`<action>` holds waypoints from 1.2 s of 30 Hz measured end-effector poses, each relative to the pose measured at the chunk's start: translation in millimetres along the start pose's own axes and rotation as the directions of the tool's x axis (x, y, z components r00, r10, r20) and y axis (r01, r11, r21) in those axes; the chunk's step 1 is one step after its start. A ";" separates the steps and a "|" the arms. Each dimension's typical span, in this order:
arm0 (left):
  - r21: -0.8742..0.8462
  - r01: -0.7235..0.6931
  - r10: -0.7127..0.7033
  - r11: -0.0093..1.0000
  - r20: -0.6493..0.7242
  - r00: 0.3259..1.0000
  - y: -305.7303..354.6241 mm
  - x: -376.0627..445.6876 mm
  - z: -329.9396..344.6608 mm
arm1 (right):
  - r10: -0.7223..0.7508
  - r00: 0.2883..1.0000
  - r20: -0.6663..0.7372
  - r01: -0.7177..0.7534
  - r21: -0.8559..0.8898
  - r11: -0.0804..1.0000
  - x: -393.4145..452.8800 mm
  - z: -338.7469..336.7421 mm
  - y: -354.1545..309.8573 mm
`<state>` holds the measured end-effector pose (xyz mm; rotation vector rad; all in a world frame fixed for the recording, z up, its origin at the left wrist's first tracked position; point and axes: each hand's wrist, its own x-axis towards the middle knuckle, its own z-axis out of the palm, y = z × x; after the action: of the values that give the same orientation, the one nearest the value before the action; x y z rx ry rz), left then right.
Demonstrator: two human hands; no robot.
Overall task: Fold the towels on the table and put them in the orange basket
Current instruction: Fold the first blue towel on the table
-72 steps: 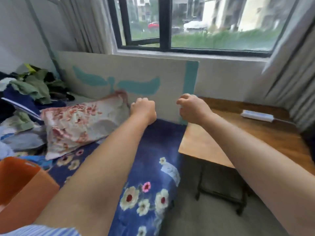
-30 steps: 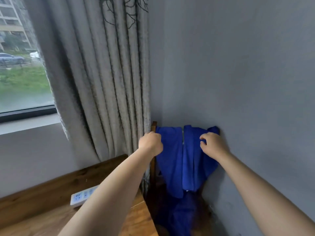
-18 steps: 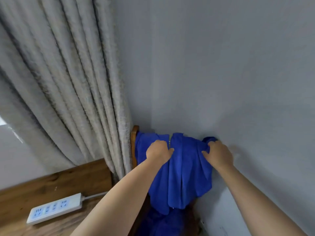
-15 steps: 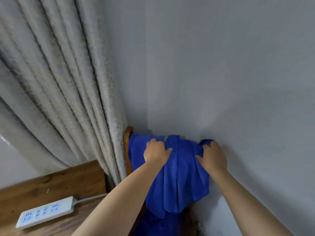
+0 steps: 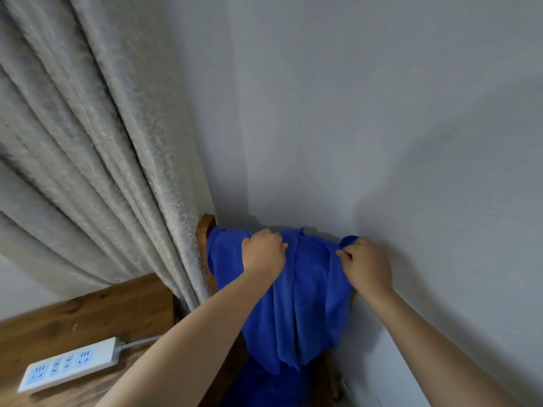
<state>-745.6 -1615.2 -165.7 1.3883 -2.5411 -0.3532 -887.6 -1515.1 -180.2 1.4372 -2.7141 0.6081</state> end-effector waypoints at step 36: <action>-0.612 0.251 -0.564 0.750 -0.392 0.727 -340.1 -400.5 -237.5 | -0.459 0.860 -0.223 0.498 0.563 0.659 -291.1 -8.4 -393.1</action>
<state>-191.9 -1478.9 -80.0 1.5418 -1.4744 -0.5654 -406.9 -1478.9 -96.6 2.1010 -1.9872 1.5242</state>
